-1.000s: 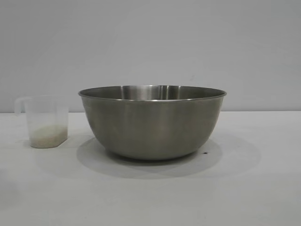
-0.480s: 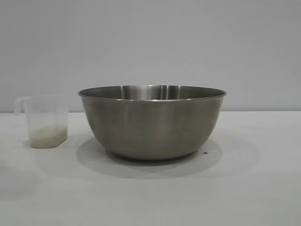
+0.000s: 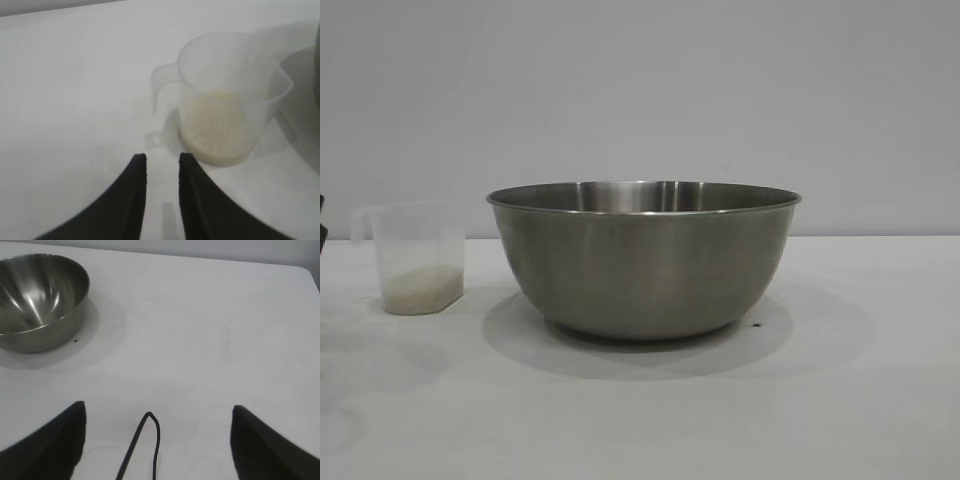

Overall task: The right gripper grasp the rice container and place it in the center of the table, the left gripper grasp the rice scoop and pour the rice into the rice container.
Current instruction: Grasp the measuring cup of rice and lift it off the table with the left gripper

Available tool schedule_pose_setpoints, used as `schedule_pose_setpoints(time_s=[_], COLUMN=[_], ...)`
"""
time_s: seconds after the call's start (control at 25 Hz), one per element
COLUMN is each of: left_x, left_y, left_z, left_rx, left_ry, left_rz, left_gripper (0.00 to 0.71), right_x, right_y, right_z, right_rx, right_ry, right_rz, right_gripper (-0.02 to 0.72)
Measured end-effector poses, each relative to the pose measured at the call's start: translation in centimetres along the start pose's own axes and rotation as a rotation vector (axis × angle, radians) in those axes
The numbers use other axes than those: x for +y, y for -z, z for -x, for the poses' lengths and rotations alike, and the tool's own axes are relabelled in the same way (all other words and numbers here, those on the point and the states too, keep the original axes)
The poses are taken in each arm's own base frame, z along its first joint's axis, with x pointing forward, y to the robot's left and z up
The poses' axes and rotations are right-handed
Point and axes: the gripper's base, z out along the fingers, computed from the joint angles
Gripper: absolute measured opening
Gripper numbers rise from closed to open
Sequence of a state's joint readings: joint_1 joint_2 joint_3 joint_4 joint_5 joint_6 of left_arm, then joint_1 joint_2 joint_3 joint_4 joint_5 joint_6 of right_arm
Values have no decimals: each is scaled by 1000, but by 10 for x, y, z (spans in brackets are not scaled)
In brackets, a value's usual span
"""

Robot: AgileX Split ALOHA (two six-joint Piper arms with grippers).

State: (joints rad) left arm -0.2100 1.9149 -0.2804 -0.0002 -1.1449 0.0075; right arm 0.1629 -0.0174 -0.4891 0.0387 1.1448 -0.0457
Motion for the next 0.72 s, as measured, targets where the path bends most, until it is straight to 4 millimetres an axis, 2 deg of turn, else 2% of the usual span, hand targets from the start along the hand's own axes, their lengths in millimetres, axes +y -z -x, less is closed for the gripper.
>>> schedule_pose_setpoints(time_s=[0.72], left_x=[1], left_y=[-42], left_z=[4], left_rx=[-39], left_ry=[-3], left_rz=[7], left_gripper=[136], right_x=[0], right_y=[0], right_z=[0], right_rx=[0], right_ry=[0], right_rz=[0], right_gripper=[543])
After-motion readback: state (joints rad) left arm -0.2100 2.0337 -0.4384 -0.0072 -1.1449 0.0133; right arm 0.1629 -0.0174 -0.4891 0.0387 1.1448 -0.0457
